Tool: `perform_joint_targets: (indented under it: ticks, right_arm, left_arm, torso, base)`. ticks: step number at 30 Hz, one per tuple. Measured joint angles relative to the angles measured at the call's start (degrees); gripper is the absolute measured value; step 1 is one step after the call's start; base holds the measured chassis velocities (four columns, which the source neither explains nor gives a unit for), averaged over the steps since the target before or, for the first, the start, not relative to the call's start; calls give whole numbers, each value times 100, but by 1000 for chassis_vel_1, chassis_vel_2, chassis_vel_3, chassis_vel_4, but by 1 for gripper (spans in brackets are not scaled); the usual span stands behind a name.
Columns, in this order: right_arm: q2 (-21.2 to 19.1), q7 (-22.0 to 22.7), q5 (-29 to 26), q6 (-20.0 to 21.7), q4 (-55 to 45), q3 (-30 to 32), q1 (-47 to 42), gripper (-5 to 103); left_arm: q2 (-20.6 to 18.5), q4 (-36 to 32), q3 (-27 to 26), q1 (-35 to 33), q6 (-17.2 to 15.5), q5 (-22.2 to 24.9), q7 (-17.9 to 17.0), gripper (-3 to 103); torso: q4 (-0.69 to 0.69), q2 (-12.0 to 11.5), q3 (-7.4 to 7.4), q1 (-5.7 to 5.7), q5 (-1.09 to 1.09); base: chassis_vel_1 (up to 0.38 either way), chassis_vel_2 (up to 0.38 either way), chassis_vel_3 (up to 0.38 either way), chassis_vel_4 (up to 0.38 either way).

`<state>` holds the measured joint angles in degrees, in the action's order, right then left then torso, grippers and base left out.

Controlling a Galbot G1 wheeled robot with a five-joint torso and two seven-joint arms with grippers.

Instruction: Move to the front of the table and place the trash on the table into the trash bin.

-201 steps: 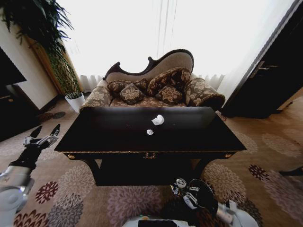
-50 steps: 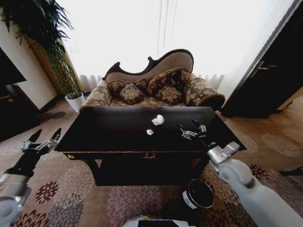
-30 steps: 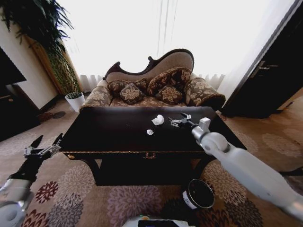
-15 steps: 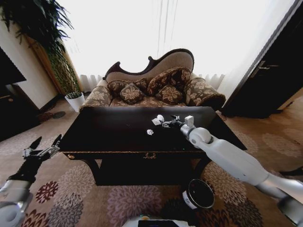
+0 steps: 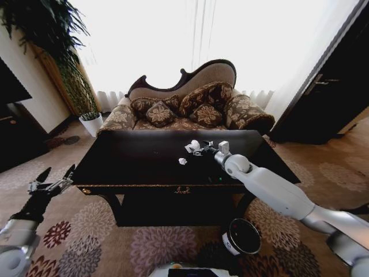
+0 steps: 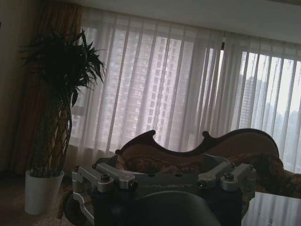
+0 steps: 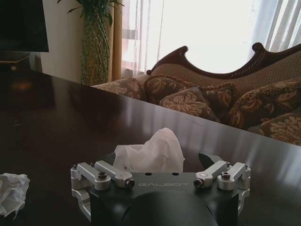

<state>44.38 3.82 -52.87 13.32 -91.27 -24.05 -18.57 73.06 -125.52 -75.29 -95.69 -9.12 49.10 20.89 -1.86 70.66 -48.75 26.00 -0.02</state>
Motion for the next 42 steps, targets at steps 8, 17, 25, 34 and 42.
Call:
perform_joint_targets:
  ticks: [8,17,25,34,42]
  right_arm:
    - [17,-86,57,-16,47,-18,-37,74]
    - [-5,-181,76,-33,45,44,-122,36]
    - [-94,-246,54,-62,-81,190,-284,9]
    - [-380,-292,-95,-84,-667,806,-860,1]
    - [-864,-303,-470,-8,-1964,2579,-2195,1]
  left_arm:
    - [-7,26,5,9,0,-4,1,100]
    - [-9,52,39,37,0,-21,1,100]
    - [-7,63,66,58,0,-31,1,100]
    - [-13,64,71,73,0,-25,0,100]
    - [-46,26,131,131,1,12,-5,100]
  torso:
    - [0,0,0,0,0]
    - [0,1,0,0,1]
    - [0,1,0,0,1]
    - [0,1,0,0,1]
    - [0,1,0,0,0]
  base:
    - [0,0,0,0]
    - [0,0,0,0]
    - [0,0,0,0]
    - [0,0,0,0]
    - [0,0,0,0]
